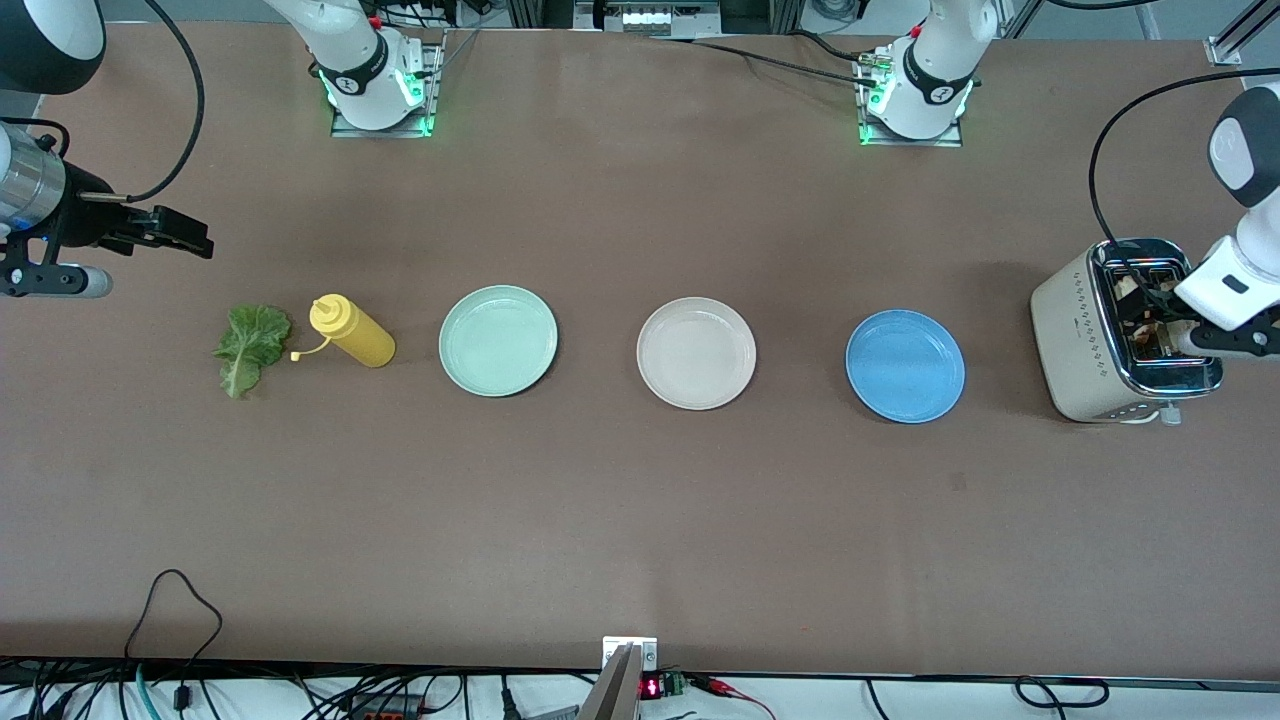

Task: Make sandwich in beige plate with both arms
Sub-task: 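Move the left gripper over the toaster toward the bread slices, then grasp a bread slice with the left gripper and lift it out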

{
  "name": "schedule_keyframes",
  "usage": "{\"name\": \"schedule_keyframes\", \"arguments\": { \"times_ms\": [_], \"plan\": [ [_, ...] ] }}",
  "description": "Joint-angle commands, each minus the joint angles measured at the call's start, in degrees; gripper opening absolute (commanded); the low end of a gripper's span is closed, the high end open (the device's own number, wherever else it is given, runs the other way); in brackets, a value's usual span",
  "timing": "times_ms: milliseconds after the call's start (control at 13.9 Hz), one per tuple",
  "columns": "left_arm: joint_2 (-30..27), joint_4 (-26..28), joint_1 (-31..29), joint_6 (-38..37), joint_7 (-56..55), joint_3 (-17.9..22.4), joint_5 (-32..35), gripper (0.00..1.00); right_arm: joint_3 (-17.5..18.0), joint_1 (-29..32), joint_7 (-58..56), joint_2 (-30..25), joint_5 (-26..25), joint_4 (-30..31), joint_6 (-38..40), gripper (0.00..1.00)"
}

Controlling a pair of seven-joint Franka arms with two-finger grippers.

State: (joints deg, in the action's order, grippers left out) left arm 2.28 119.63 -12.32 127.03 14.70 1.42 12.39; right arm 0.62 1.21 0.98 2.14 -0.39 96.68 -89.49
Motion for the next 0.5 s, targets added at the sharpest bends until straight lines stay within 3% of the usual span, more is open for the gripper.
{"name": "schedule_keyframes", "arguments": {
  "times_ms": [0,216,431],
  "plan": [
    [-2.0,4.5,-2.0,2.4,1.5,-0.7,1.1,1.0,0.4,0.7,-0.8,0.5,0.8,-1.1,0.6,1.0],
    [-1.8,5.6,-2.3,2.5,1.7,-0.6,1.1,0.96,0.3,0.7,-1.1,0.6,0.8,-1.5,0.5,1.0],
    [-0.9,5.9,-3.4,1.9,2.0,-0.6,1.1,0.67,0.3,0.7,-1.1,0.7,0.8,-1.5,0.9,1.0]
  ]
}}
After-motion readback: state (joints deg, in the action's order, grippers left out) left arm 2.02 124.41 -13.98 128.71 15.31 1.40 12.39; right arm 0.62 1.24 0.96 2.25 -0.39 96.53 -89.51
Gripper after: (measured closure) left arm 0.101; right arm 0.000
